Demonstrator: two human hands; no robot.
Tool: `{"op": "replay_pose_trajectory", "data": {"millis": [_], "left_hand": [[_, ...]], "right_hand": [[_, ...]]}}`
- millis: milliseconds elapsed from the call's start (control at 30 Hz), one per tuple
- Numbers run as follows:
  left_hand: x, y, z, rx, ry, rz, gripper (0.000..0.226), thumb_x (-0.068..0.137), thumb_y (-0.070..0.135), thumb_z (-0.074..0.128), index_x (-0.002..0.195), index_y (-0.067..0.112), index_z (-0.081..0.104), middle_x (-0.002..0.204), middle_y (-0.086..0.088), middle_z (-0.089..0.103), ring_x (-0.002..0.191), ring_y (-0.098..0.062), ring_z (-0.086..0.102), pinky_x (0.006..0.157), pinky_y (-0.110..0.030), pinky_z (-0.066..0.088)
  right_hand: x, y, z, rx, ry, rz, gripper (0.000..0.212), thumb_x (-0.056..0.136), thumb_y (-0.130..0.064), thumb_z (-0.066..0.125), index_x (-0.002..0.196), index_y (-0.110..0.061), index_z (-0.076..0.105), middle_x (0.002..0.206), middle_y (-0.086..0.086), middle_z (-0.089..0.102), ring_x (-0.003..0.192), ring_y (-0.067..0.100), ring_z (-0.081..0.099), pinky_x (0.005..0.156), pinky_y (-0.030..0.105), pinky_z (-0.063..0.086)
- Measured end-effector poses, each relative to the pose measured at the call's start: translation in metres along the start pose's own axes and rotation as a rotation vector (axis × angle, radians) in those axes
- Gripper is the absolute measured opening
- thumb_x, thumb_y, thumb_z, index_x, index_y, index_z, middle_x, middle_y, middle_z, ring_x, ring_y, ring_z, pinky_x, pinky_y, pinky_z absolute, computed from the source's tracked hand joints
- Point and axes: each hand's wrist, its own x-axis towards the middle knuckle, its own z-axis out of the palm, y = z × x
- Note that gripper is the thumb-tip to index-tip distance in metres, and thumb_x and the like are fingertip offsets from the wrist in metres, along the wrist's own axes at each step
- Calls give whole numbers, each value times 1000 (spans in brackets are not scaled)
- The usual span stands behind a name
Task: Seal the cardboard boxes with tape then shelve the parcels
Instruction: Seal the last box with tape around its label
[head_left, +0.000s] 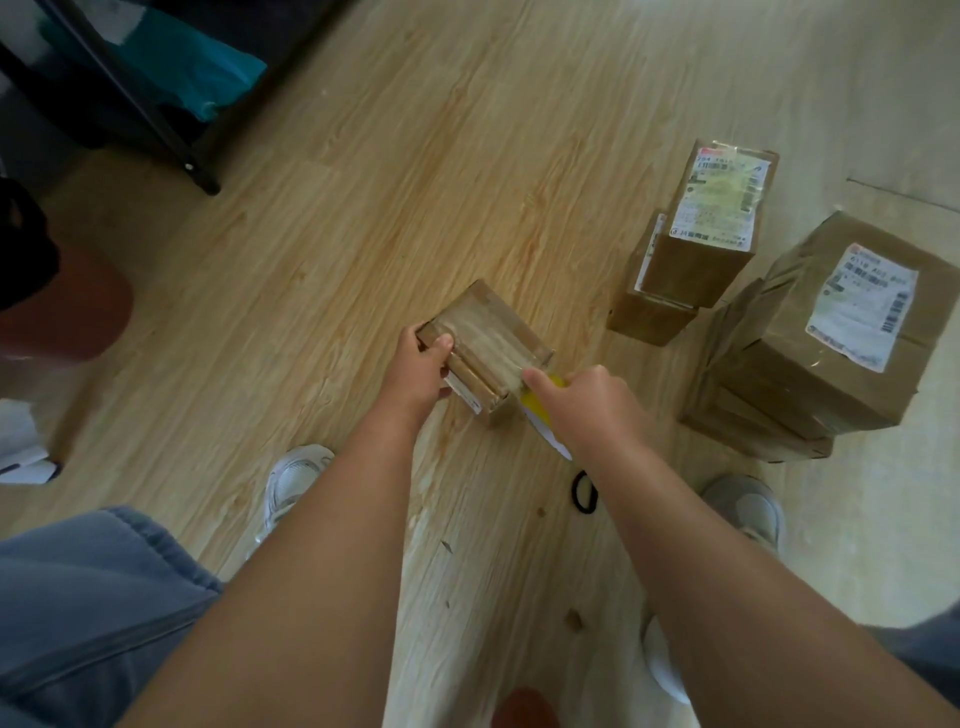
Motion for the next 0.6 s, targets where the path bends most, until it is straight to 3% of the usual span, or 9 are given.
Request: {"op": "replay_pose_trajectory", "data": {"millis": [100,167,233,300,367,467,600], "left_hand": [[4,-1,3,136,44,69,41,104,29,46,142,15,39,136,-7,52,112,-19,53,93,-35,43],[2,-1,5,425,140,217,48,104,28,42,149,14,32,149,-9,42,130,-22,44,104,-35,36],[-5,-1,10,873,211,444,53,106,24,34,156,16,18,164,-6,17,150,-22,14,122,-41,13],[-12,-2,18,1118,136,624,54,108,24,25,158,18,7,166,2,-2,152,-15,-9,121,-39,-9],[-18,-7,23,1219,37,665,53,108,31,18,158,20,1,165,5,-10,149,-9,-19,118,-36,-18],[-22,-20,23,1238,24,643,54,108,38,13,156,22,-5,162,8,-17,145,-6,-25,114,-32,-27],[-21,-20,28,1277,51,583,55,107,39,9,156,23,-8,162,8,-19,148,-9,-23,117,-39,-23]], "right_hand": [[6,-3,0,49,-10,-13,60,88,-71,48,72,-13,53,62,1,51,55,19,49,48,27,29],[8,-3,-2,72,-31,-8,59,88,-69,51,66,-15,50,60,1,48,54,19,46,49,28,28],[8,-4,-4,96,-44,1,58,88,-67,54,61,-15,48,58,1,47,52,18,44,48,29,28],[7,-5,-5,116,-43,8,59,88,-66,56,60,-15,50,57,1,49,52,18,45,49,29,29],[6,-5,-5,124,-44,4,58,88,-66,57,61,-15,53,58,1,52,53,18,49,50,29,30],[4,-3,-3,118,-62,-8,56,88,-68,56,69,-15,60,63,1,58,59,19,55,50,29,33],[7,-2,-2,167,-62,-3,55,87,-67,58,65,-17,55,61,1,54,59,20,54,51,29,33]]}}
